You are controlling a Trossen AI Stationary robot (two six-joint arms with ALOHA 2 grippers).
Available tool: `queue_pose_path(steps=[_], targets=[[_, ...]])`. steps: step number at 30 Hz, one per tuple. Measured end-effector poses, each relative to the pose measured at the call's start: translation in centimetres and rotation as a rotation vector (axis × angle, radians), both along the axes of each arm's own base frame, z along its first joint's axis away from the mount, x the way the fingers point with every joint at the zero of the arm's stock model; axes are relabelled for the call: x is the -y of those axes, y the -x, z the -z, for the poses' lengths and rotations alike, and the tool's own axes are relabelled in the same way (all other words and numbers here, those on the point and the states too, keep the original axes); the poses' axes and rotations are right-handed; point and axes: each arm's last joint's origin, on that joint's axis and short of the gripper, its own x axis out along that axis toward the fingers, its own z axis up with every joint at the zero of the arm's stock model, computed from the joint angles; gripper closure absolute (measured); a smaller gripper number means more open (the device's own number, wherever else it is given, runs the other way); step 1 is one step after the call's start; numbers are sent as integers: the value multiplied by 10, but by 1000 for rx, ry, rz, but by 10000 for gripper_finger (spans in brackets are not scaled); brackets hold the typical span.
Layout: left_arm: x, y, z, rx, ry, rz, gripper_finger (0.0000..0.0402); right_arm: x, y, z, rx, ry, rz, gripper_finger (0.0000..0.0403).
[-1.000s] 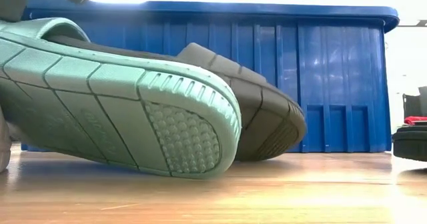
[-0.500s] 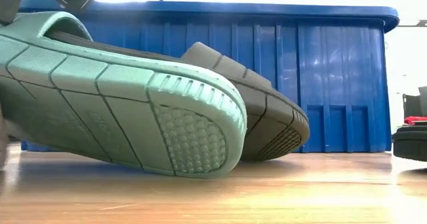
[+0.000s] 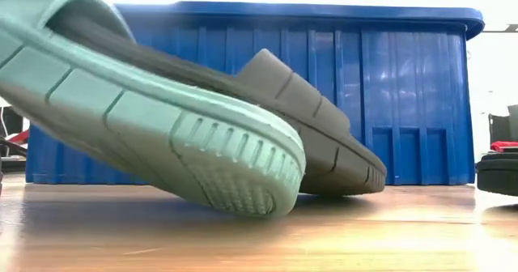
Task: Pick and place slides into bin
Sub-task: Put the green slipper into the blue bin
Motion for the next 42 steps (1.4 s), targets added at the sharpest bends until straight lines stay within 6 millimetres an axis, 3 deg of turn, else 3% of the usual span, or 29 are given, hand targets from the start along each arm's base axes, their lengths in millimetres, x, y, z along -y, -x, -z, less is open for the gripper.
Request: queue_pose_path(steps=[10,17,33,42], targets=[[-6,4,-52,-26,-114,-1,401,0,0,0,-1,2,-1,349],[-6,3,-90,64,-97,22,401,0,0,0,-2,5,-3,349],[-5,8,-112,44,6,82,401,0,0,0,-1,7,-7,349],[-4,10,-143,136,77,126,401,0,0,0,-1,7,-7,349]])
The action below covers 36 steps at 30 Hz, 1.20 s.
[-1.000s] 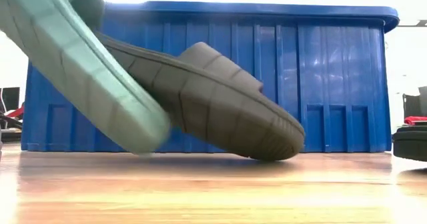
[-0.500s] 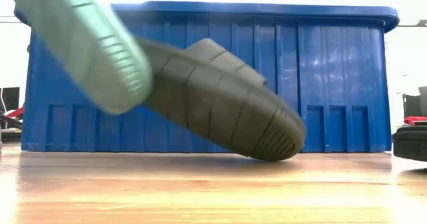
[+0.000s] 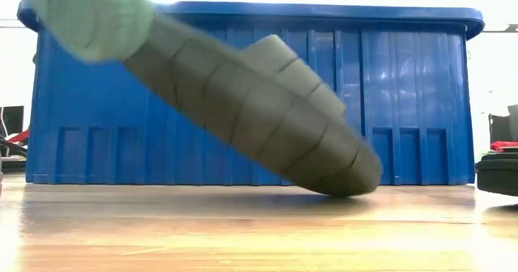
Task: Pick and place slides into bin
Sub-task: Put the green slipper into the blue bin
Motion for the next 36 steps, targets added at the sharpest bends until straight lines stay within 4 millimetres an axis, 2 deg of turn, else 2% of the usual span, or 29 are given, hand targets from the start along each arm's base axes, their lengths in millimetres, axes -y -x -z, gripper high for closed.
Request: queue_pose_path(steps=[13,21,29,36], targets=[[-2,-3,-36,239,-18,31,401,0,0,0,1,-1,1,349],[1,-11,-40,369,-60,-3,401,0,0,0,0,-4,5,349],[-3,-18,-37,460,-254,-132,401,0,0,0,-1,-4,4,349],[-2,-23,-48,585,-287,-196,401,-1,1,1,-40,-30,-14,349]])
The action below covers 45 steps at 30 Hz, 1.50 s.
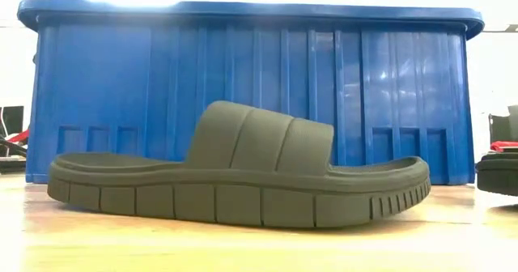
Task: Pick and place slides into bin
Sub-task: Put the green slipper into the blue bin
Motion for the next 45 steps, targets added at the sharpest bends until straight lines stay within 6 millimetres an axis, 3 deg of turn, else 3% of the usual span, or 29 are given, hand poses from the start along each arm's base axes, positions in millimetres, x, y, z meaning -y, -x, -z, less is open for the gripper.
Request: queue_pose_path(steps=[5,15,28,36,45], targets=[[-3,-1,-4,24,-33,10,401,1,1,-2,-3,-8,-4,349],[-15,0,-9,36,-96,-20,401,14,9,-25,43,-67,-1,349],[-53,-9,-19,3,-261,85,401,27,17,-43,77,-102,-15,349],[-79,-5,-22,-63,-385,276,401,30,19,-47,78,-125,0,349],[-92,5,-32,64,-748,579,401,35,22,-52,89,-146,6,349]])
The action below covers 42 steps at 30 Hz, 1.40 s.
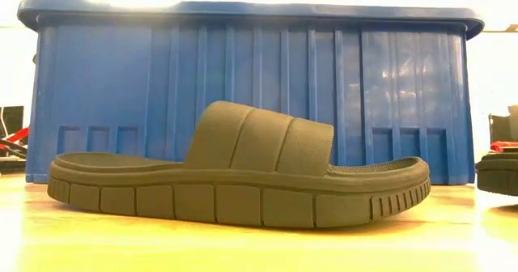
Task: Pick and place slides into bin
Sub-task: Put the green slipper into the blue bin
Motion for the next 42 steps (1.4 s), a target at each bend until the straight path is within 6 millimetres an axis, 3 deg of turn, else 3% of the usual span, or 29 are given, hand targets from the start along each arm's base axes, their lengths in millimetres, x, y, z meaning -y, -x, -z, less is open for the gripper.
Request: queue_pose_path(steps=[10,15,19,25,29,36,42], targets=[[-22,30,-32,203,-2,102,401,2,0,-4,51,60,-29,349],[-38,41,-34,209,48,97,401,10,3,-17,154,163,-115,349],[-52,44,-26,170,110,67,401,15,3,-35,294,357,-188,349],[-62,40,-15,178,188,105,402,29,-1,-69,433,834,-162,349],[-63,41,-21,280,203,139,402,42,-7,-89,436,898,-185,347],[-63,41,-14,240,268,157,402,62,-6,-131,480,1027,-241,294],[-61,41,-20,305,336,213,402,71,-7,-144,467,1166,-299,229]])
